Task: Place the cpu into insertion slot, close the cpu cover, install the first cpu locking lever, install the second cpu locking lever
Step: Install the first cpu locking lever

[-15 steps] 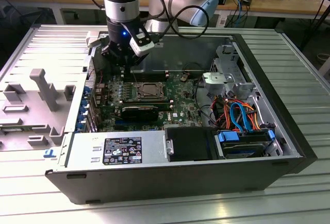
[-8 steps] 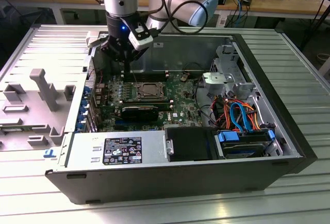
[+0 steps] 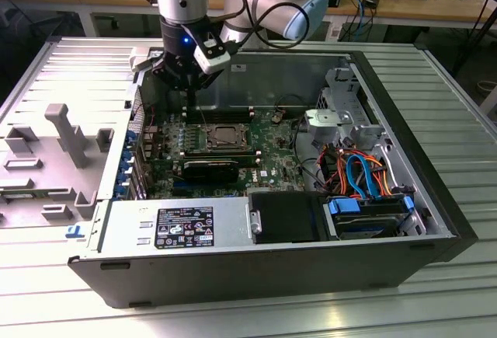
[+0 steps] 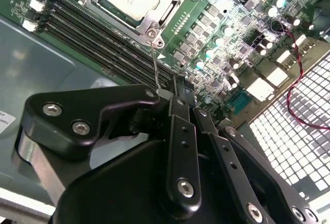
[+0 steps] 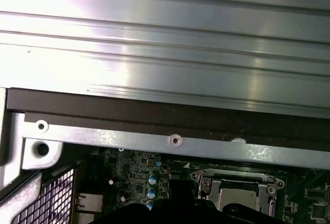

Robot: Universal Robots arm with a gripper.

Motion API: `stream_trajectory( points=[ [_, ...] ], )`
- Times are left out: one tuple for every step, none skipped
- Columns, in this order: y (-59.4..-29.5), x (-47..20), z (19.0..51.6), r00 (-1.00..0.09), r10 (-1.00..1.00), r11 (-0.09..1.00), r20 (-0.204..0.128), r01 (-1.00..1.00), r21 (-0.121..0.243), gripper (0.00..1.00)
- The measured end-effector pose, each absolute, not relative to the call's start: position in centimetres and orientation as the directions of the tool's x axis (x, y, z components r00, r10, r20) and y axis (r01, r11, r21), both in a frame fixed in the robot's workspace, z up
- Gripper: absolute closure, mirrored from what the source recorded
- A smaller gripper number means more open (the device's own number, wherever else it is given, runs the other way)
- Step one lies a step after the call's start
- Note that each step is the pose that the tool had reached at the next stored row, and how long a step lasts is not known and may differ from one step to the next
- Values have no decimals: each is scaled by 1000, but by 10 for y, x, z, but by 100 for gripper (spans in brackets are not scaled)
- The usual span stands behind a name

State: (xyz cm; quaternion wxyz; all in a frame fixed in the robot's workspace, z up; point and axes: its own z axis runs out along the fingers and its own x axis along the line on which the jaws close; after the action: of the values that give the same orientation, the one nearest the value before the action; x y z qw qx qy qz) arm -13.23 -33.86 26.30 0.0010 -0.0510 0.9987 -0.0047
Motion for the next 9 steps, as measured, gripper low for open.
stream_trajectory(
  points=[
    [-339, -132, 263, -995, -102, 995, -2, -102, -9, 89],
    [-339, -132, 263, -995, -102, 995, -2, -102, -9, 89],
    [-339, -132, 263, -995, -102, 995, -2, -102, -9, 89],
    [-339, -131, 263, -995, -102, 995, -2, -102, -10, 89],
    [-339, -129, 263, -995, -102, 995, -2, -102, -10, 89],
    [-339, -127, 263, -995, -102, 995, -2, -102, -9, 89],
    [-339, -125, 263, -995, -102, 995, -2, -102, -9, 89],
    [-339, -124, 263, -995, -102, 995, -2, -102, -9, 89],
    [-339, -122, 263, -995, -102, 995, -2, -102, -10, 89]
  ],
)
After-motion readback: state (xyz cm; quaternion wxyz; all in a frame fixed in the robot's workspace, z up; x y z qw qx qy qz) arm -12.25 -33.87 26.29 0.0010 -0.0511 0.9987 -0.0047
